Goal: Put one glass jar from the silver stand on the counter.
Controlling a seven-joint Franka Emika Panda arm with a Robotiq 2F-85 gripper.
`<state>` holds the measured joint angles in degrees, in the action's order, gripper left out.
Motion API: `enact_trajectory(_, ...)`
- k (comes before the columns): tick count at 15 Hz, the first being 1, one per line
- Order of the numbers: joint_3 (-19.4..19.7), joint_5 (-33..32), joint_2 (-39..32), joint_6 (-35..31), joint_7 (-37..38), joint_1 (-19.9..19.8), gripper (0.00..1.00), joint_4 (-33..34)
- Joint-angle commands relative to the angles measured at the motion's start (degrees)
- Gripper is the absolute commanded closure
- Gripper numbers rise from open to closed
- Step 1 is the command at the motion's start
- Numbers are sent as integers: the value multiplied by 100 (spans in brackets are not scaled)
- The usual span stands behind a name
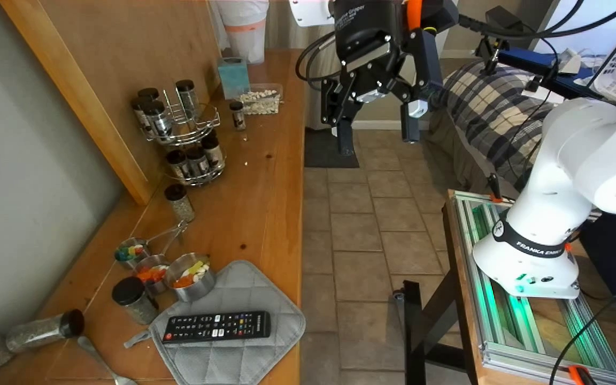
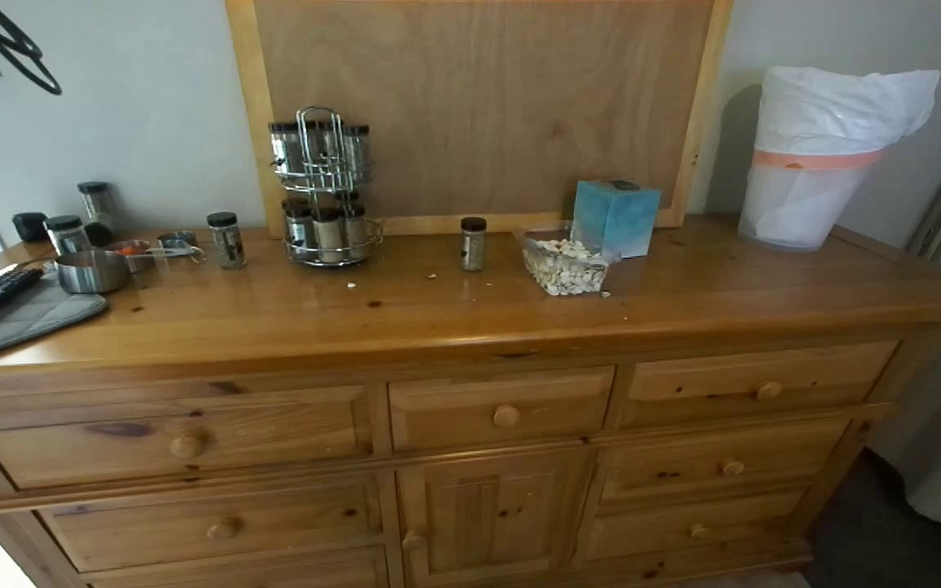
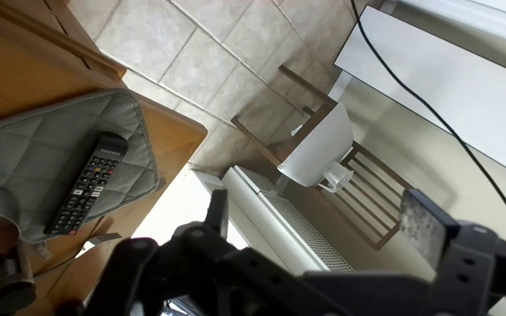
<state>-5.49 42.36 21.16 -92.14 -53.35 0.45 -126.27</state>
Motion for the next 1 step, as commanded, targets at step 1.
enact_trajectory(1,178,-54,-9,-35,44,210,0,1)
